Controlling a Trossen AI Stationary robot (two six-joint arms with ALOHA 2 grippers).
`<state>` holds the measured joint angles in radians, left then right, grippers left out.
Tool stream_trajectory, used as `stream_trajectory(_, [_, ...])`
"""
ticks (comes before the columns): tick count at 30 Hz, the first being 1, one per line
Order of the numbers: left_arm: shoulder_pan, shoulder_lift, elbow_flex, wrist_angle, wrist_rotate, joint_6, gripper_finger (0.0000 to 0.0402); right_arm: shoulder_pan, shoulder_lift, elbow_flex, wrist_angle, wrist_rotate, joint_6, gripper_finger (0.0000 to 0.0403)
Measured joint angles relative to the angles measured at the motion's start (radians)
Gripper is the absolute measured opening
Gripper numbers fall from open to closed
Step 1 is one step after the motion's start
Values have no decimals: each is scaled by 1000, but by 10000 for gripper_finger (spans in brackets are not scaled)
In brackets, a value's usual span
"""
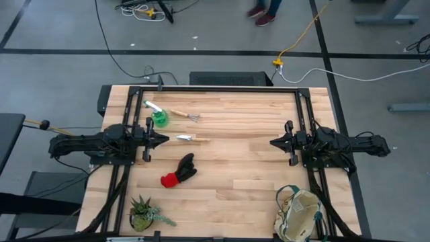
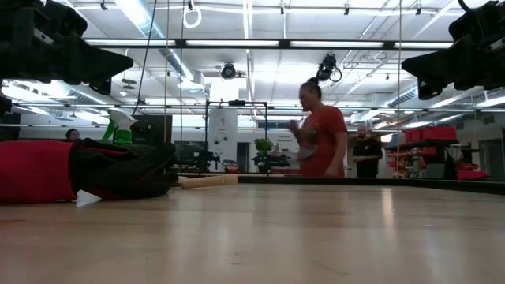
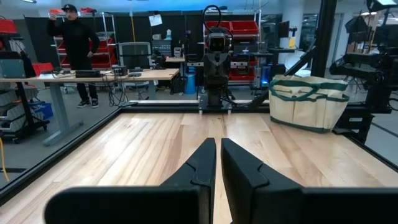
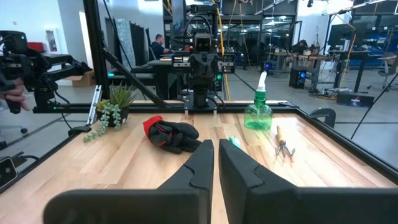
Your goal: Pick & Place Garden tools in Gardening bag
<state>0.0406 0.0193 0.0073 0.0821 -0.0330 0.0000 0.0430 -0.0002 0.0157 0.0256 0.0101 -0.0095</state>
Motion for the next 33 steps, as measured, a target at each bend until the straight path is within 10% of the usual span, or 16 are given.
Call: stream_trajectory(33, [0,0,68,77,-59,-101,32,0,0,0,0,0,0,29])
